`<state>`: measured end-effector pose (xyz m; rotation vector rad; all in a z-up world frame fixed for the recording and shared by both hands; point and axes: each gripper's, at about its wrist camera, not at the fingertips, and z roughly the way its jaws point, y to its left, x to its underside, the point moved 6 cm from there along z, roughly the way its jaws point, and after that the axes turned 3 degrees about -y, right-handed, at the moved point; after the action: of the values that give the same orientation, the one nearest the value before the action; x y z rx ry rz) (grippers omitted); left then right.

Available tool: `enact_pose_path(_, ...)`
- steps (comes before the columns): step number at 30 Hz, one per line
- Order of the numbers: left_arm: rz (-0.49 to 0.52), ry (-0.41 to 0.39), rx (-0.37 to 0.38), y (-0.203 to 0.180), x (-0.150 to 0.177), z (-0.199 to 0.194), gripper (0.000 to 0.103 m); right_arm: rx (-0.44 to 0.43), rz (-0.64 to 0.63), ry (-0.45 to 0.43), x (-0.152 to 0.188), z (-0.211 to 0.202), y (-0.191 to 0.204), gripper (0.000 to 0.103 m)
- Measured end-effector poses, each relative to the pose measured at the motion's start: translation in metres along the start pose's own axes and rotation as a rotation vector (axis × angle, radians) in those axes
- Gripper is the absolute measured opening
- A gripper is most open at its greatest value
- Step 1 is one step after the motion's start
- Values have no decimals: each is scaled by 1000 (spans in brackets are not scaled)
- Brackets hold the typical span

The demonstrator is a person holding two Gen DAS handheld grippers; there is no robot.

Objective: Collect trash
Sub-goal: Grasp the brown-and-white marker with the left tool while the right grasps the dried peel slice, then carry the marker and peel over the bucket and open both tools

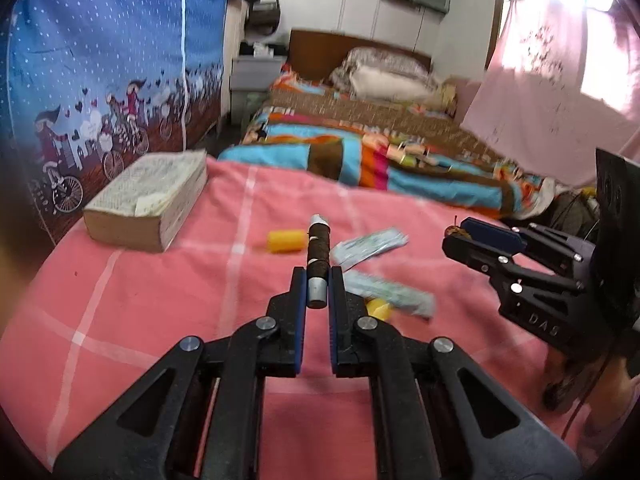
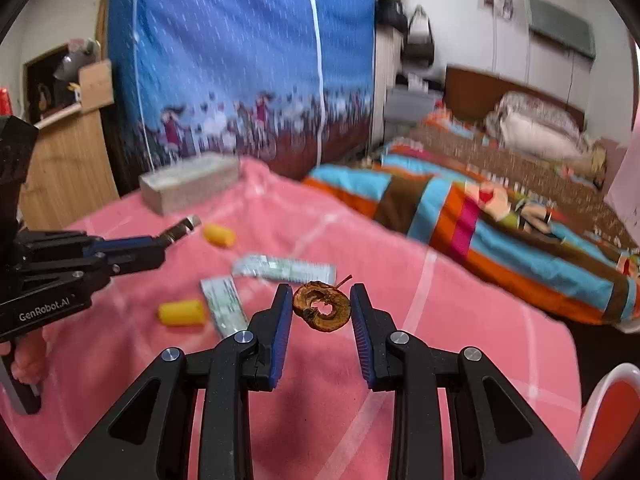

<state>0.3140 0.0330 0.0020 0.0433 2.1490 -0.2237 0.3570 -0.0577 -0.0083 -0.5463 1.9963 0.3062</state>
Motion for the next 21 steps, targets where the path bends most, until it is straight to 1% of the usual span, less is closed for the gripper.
enact_pose_path(5,-23,-102,23,-20,-8,-16,13,18,1,-132,-11,-26,-2,27)
enact_pose_path(7,-20,-129,29,-29,-9,-21,13,20,6,-201,-15,-41,-4,27)
enact_pose_path(8,-15,-154,35,-35,-11,-25,13,25,6,-219,-15,-47,-5,27)
enact_pose_path(12,4,-230,58,-58,-18,-38,13,76,-1,-316,-21,-77,-13,27)
enact_pose_path(17,37,-312,86,-91,-28,-49,13,134,32,-412,-28,-113,-37,27)
enact_pose_path(21,78,-338,126,-120,-32,-51,13,192,56,-443,-25,-134,-55,28)
